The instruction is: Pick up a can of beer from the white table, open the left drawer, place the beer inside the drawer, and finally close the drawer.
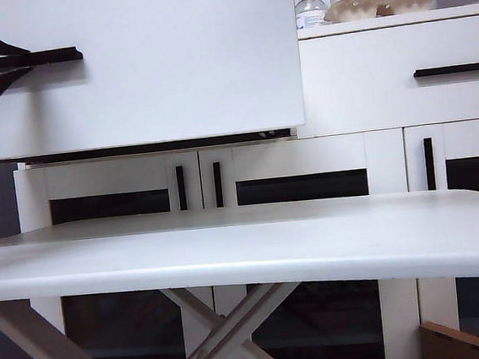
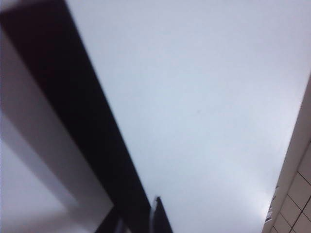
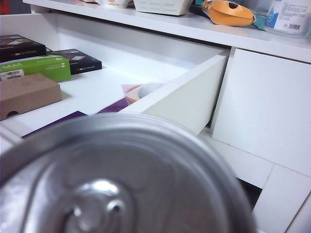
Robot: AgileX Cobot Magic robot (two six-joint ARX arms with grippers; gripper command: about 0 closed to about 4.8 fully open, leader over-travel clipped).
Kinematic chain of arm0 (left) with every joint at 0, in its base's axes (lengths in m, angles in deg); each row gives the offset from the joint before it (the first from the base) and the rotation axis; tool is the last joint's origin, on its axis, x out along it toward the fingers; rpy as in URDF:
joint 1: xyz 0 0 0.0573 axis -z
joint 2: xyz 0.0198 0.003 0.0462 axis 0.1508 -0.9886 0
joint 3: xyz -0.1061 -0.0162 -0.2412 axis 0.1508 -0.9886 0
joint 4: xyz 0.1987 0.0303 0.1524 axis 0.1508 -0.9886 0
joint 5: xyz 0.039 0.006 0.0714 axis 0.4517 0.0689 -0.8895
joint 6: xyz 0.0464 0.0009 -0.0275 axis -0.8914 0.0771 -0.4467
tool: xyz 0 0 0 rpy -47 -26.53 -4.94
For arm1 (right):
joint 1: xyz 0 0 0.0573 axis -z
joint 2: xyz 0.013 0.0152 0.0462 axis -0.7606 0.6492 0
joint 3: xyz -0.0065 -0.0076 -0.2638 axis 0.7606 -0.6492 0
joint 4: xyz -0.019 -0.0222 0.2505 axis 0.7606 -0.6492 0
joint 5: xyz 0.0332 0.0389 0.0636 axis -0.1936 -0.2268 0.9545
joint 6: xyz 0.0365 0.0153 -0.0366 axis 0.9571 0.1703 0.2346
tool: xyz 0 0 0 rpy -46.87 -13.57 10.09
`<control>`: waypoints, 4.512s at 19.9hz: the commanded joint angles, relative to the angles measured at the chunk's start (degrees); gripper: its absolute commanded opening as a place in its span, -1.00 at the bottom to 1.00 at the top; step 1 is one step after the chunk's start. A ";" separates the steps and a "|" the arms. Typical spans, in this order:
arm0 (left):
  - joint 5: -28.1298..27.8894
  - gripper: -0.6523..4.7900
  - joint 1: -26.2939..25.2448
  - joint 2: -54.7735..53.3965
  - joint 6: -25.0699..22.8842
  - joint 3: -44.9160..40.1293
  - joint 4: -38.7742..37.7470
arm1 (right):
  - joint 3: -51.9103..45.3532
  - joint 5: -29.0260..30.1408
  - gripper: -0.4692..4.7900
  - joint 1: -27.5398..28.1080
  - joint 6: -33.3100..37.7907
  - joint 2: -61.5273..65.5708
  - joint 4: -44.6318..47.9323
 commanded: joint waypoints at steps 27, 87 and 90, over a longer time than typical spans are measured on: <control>35.45 -0.44 0.13 12.44 -2.80 -0.59 2.93 | 0.70 0.02 -0.84 -0.11 -0.33 -0.52 11.06; 5.44 -0.78 13.14 -1.77 -87.54 93.18 -122.27 | 42.51 17.16 -0.84 -5.86 2.91 40.61 -0.74; 6.62 -0.78 13.14 -1.77 -87.17 93.18 -122.36 | 42.51 17.14 -0.84 -5.88 2.91 40.63 -3.65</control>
